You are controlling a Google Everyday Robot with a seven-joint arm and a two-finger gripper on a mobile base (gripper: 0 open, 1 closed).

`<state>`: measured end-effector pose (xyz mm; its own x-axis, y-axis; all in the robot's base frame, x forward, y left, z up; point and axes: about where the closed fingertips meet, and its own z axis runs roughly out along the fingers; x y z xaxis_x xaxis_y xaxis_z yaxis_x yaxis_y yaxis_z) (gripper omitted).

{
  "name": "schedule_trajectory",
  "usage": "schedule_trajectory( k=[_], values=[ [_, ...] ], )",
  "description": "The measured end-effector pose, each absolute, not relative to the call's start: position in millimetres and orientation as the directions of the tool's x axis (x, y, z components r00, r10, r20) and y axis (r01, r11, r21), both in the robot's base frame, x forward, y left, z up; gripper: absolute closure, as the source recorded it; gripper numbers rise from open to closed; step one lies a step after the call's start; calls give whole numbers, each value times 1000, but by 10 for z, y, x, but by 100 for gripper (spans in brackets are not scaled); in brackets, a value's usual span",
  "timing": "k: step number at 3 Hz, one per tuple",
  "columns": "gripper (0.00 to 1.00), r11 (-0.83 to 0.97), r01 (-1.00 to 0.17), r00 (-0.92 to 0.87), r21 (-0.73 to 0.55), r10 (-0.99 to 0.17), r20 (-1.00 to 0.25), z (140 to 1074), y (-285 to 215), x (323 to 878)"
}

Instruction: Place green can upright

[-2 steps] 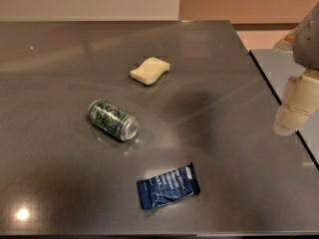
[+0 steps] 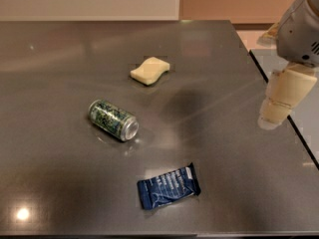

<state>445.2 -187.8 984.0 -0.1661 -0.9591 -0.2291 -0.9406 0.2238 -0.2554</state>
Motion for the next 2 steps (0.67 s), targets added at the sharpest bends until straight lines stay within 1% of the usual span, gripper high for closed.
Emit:
schedule_trajectory(
  k=[2],
  values=[
    [0,149,-963,-91,-223,-964,-250,9643,-1224,4692]
  ],
)
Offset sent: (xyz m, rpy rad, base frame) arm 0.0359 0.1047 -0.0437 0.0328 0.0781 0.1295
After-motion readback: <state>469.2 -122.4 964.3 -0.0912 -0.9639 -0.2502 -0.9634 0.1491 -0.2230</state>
